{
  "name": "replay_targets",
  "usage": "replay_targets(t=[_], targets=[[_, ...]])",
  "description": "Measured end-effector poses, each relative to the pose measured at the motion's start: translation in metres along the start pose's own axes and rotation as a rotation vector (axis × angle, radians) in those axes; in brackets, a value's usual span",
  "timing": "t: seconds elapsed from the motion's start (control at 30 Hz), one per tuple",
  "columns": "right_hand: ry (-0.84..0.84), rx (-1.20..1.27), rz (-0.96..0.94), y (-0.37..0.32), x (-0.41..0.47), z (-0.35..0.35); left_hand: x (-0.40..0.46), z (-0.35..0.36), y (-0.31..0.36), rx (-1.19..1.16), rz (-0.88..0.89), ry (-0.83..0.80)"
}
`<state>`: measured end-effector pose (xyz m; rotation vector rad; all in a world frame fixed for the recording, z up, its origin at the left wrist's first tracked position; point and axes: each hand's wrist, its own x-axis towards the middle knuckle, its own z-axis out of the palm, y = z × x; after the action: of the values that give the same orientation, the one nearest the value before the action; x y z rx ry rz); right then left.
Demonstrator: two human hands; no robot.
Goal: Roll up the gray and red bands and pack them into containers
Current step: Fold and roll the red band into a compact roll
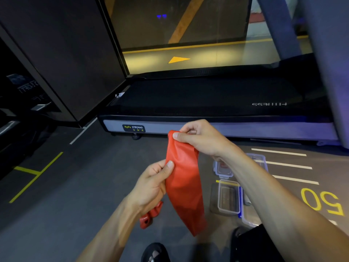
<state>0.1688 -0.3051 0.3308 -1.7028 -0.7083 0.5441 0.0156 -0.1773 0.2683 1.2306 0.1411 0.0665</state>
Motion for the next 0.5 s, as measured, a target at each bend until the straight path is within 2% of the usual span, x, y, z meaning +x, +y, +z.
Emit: replay_targets(t=[0.27,0.5], targets=[[-0.025,-0.049,0.055,-0.003,-0.002,-0.001,0.000,-0.011,0.001,-0.017,-0.080,-0.034],[-0.143,-0.073,0.158,-0.005,-0.008,-0.001,0.000,-0.028,0.007,0.014,-0.145,-0.091]])
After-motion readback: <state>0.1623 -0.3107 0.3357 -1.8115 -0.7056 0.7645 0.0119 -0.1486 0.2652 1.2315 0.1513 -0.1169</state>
